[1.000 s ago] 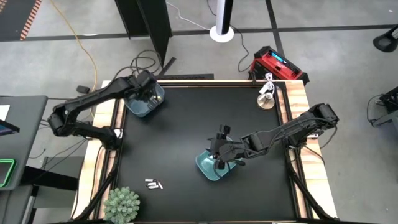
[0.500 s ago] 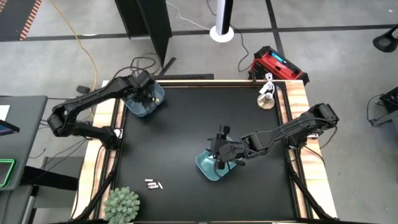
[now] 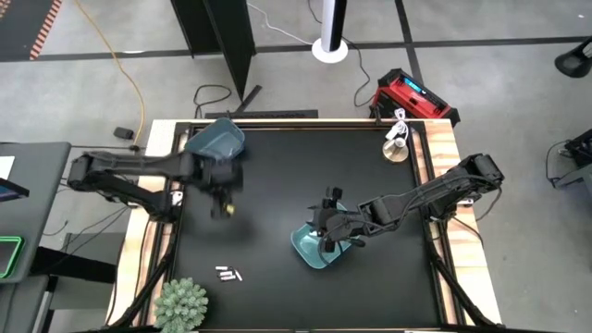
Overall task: Sort batteries
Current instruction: Put the silver battery into the blue bin
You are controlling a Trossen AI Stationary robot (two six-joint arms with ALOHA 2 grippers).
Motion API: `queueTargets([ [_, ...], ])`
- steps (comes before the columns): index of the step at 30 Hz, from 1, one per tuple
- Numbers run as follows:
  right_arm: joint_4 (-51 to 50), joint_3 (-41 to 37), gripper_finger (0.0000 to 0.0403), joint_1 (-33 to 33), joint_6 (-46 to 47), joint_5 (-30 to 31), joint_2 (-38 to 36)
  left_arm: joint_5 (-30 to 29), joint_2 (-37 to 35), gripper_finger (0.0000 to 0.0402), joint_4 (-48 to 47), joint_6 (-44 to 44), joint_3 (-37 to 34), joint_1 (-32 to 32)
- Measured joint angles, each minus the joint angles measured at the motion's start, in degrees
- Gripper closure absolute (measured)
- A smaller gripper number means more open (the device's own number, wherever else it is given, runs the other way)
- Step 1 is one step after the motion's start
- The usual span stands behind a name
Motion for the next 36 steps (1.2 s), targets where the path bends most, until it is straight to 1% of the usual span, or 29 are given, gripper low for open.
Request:
queueTargets([
  [4, 0.0, 0.0, 0.0196, -0.1, 0.0, 0.0, 0.0, 0.4, 1.8, 0.0254, 2.1, -4.3, 0.0, -12.3],
  [9, 0.0, 0.0, 0.0196, -0.4, 0.0, 0.0, 0.0, 1.8, 6.5, 0.0243, 7.4, -7.2, 0.0, -25.3],
  [12, 0.0, 0.0, 0.0196, -0.5, 0.0, 0.0, 0.0, 2.2, 10.7, 0.0224, 10.5, -9.3, 0.0, -31.3],
  [15, 0.0, 0.0, 0.0196, -0.5, 0.0, 0.0, 0.0, 4.6, 15.7, 0.0199, 14.0, -10.4, 0.0, -35.2],
  [19, 0.0, 0.0, 0.0196, -0.5, 0.1, 0.0, 0.0, 5.0, 22.4, 0.0177, 16.5, -10.6, 1.4, -38.9],
  [24, 0.0, 0.0, 0.0196, -0.5, 0.1, 0.0, 0.0, 4.9, 28.1, 0.0171, 16.8, -10.6, 4.9, -40.2],
  [31, 0.0, 0.0, 0.0196, -0.5, 0.1, 0.0, 0.0, 5.2, 31.3, 0.0171, 20.8, -10.8, 5.8, -41.0],
  [36, 0.0, 0.0, 0.0196, -0.5, 0.1, 0.0, 0.0, 5.6, 31.4, 0.0171, 21.4, -11.0, 5.7, -41.6],
])
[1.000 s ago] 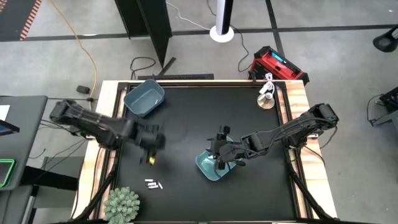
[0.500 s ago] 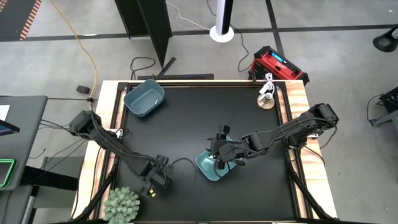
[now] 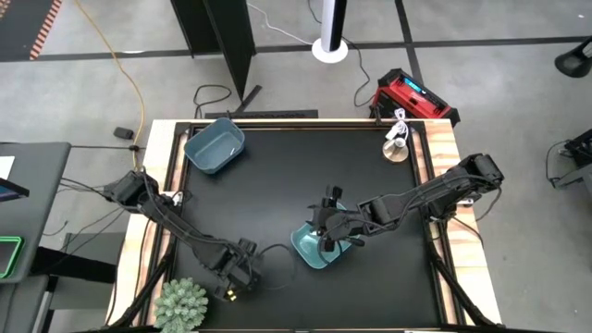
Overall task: Sort batteries
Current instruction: Put the silver battery into the blue bin
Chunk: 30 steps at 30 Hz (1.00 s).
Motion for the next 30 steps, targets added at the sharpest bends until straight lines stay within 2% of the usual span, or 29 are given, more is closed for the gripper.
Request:
queueTargets([
  [22, 0.4, 0.0, 0.0196, 0.0, 0.0, 0.0, 0.0, -2.1, 4.4, 0.0171, 0.4, 4.4, 0.0, -1.6],
  [30, 0.4, 0.0, 0.0196, 0.0, 0.0, 0.0, 0.0, -2.6, 4.5, 0.021, -1.3, 7.3, 0.0, 0.3],
])
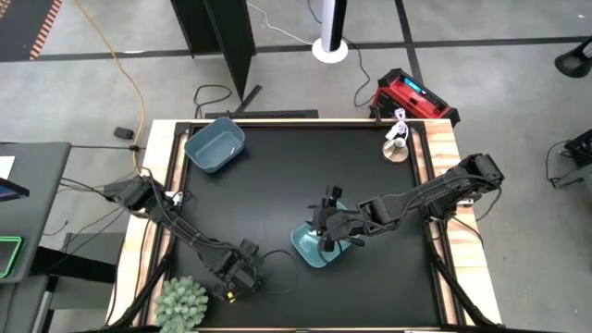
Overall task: Sort batteries
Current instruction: Put the silver battery into the blue bin
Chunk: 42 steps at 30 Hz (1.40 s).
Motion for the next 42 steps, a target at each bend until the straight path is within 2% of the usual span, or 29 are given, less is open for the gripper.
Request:
queueTargets([
  [15, 0.0, 0.0, 0.0196, 0.0, 0.0, 0.0, 0.0, -1.3, 0.1, 0.0257, -1.2, 5.3, -0.1, 6.0],
  [19, 0.0, 0.0, 0.0196, 0.0, 0.0, 0.0, 0.0, -0.8, 0.1, 0.0289, -0.5, 5.7, -0.2, 7.2],
  [25, 0.0, 0.0, 0.0196, 0.0, 0.0, 0.0, 0.0, -0.3, 0.1, 0.038, 0.2, 7.0, -0.3, 8.2],
  [32, 0.0, 0.0, 0.0196, 0.0, 0.0, 0.0, 0.0, -0.5, 0.1, 0.0385, 0.1, 7.3, 0.3, 8.4],
  [37, 0.0, 0.0, 0.0196, 0.0, 0.0, 0.0, 0.0, -7.5, -0.1, 0.0385, -6.9, 7.0, 4.3, 9.1],
  [42, 0.1, 0.0, 0.0196, 0.0, 0.0, 0.0, 0.0, -13.5, -2.3, 0.0386, -15.7, 3.0, 6.7, 13.0],
])
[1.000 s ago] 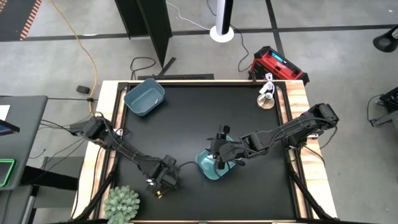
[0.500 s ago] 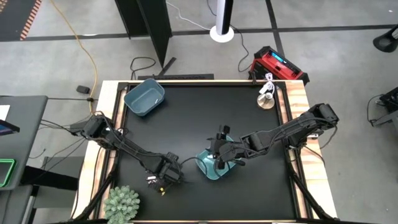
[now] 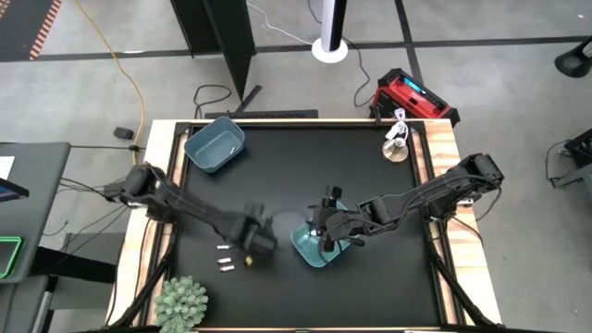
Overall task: Sort batteries
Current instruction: Put the silver battery into the blue bin
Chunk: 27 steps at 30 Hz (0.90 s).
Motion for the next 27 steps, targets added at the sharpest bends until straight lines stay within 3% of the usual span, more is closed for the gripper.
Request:
queueTargets([
  [8, 0.1, 0.0, 0.0196, 0.1, 0.0, 0.0, 0.0, -9.2, -9.4, 0.0386, -8.2, -9.5, 0.0, 13.4],
  [15, 0.5, 0.0, 0.0196, 0.1, -0.1, 0.0, 0.0, -12.2, -19.1, 0.0385, -7.8, -9.1, -6.0, 31.3],
  [21, 0.8, 0.0, 0.0196, 0.1, -0.2, 0.0, 0.0, -9.5, -25.0, 0.0384, -0.8, -2.7, -11.1, 47.1],
  [27, 0.9, 0.0, 0.0196, 0.1, -0.6, 0.0, 0.0, -5.6, -25.8, 0.0367, 1.8, 3.0, -12.8, 55.9],
])
